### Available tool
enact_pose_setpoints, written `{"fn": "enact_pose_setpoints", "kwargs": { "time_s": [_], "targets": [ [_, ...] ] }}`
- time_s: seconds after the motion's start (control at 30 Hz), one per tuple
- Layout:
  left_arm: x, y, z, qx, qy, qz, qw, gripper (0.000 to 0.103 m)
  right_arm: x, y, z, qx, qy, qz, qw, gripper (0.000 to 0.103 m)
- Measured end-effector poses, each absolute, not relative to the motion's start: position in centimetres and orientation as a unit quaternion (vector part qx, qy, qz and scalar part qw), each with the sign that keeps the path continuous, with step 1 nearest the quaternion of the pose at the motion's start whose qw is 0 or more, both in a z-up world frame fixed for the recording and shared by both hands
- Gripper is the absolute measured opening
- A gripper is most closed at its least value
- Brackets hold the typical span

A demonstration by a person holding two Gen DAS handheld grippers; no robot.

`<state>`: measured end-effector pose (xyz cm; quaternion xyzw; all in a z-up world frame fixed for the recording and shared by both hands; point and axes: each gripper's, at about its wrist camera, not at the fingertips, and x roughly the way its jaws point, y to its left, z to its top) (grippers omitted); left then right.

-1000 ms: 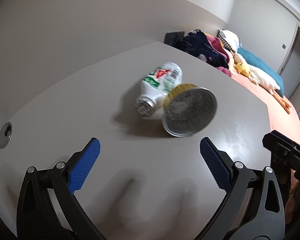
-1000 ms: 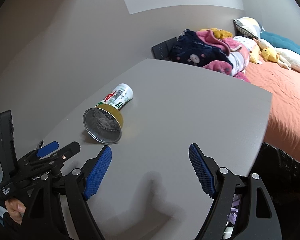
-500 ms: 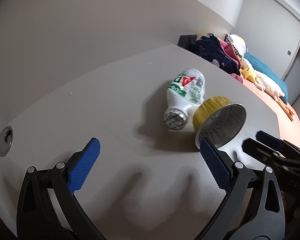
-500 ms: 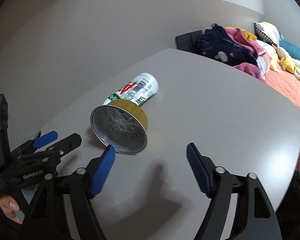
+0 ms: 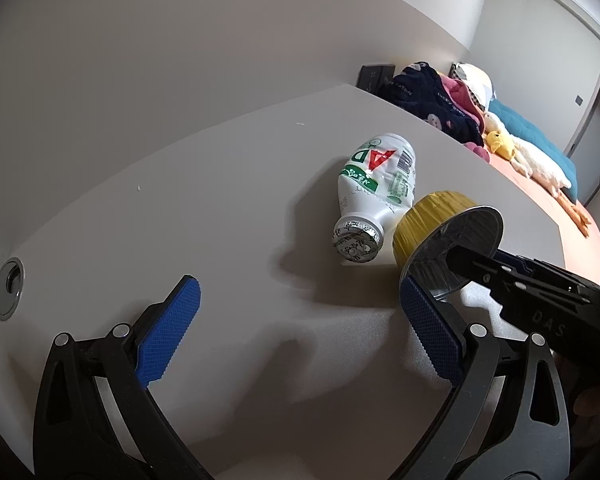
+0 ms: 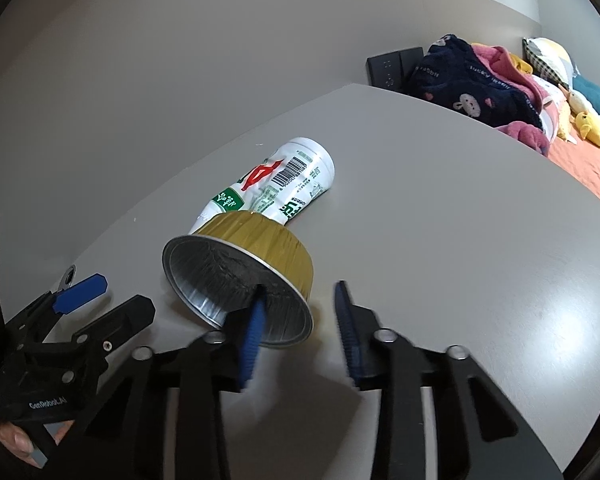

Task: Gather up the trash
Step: 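Grasp the white AD bottle with the left gripper while the right grasps the gold foil cup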

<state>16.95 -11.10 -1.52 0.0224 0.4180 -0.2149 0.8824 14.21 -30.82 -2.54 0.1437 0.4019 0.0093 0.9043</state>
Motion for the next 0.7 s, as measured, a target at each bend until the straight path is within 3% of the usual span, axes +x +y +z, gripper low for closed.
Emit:
{"fn": "enact_pose_setpoints", "kwargs": {
  "time_s": [0.03,0.07,0.7],
  "targets": [
    [17.0,-11.2,-1.6,0.023,0.418,-0.215,0.882,0.097,14.4,-30.9,-2.6,0.145,0.404,0.012,0.903,0.007],
    [17.1,-11.3,-1.6,0.023,0.419,-0.216,0.882,0.097,14.5,-31.1,-2.7,0.148,0.407,0.014,0.901,0.005],
    [19.5,-18.0,-2.2,0.060,0.419,-0.249,0.871,0.097,12.7,-37.6,-1.6,0.185,0.373,-0.044,0.908,0.005]
  ]
}}
